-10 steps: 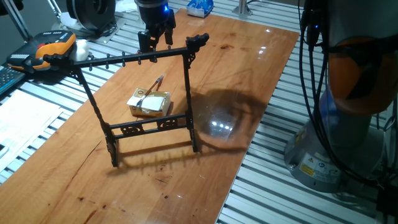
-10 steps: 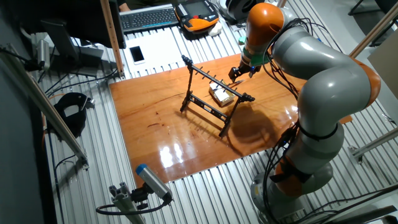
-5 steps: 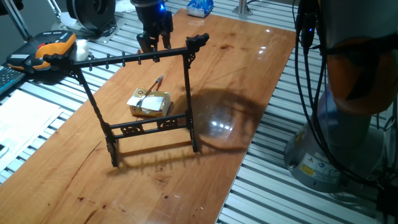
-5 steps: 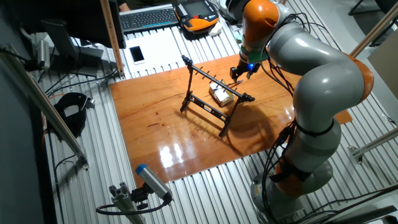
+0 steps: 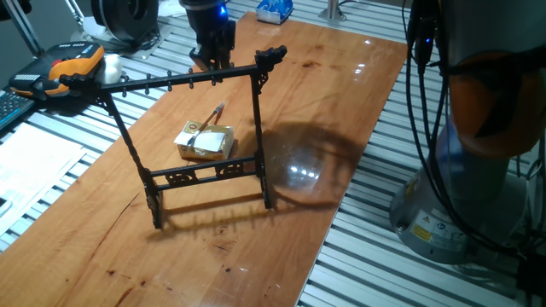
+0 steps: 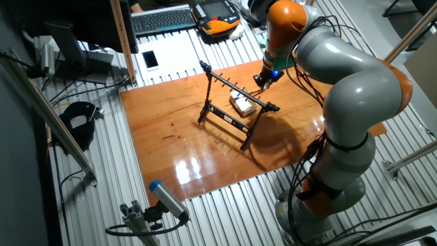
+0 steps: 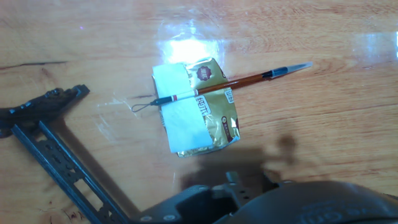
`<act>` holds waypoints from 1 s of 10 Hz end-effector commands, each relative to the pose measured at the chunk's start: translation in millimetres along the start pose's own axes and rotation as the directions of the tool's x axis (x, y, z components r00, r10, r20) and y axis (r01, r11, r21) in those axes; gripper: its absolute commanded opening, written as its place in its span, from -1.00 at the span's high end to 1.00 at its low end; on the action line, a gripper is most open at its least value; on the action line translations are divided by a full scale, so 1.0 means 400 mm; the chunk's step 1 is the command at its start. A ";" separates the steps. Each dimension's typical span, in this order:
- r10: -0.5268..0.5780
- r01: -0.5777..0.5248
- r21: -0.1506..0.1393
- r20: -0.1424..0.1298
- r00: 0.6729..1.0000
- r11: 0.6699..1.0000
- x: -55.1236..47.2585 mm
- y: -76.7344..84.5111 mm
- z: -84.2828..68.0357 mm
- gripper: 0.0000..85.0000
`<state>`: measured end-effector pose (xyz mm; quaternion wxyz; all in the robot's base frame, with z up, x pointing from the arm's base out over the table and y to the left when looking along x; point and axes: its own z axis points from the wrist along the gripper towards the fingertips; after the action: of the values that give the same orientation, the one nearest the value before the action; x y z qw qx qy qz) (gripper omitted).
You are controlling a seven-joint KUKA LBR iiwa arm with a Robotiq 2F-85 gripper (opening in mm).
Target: Place the brush on the pen rack
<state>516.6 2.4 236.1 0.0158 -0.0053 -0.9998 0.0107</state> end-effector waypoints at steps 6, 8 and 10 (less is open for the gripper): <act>0.027 -0.027 -0.007 0.018 0.999 1.000 -0.012 0.000 0.012 1.00; 0.037 -0.037 -0.004 0.026 0.999 0.999 -0.028 -0.002 0.033 1.00; 0.049 -0.049 -0.012 0.030 0.998 0.999 -0.046 0.002 0.059 1.00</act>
<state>534.4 2.5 211.9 0.0007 -0.0297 -0.9995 0.0049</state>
